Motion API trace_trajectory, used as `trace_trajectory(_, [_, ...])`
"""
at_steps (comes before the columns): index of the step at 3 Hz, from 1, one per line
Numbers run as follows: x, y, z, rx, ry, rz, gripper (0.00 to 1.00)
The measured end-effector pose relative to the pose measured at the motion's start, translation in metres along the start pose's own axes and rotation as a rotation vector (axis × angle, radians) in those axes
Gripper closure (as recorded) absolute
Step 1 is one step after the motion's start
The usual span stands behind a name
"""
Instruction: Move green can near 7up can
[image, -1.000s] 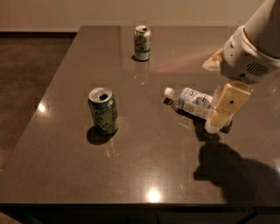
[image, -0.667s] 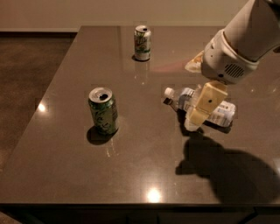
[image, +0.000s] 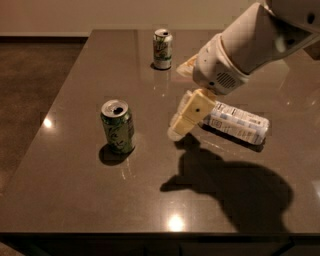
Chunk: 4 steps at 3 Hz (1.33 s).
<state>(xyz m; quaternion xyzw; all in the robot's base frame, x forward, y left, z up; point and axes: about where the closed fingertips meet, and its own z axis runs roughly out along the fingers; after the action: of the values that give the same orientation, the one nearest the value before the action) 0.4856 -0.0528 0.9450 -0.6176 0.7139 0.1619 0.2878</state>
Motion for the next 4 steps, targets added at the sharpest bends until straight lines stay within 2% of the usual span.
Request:
trace_trajectory(2, [-0.031, 0.022, 0.046, -0.081, -0.106, -0.002, 0.0])
trace_trajectory(4, [-0.056, 0.035, 0.08, -0.13, -0.189, -0.022, 0.0])
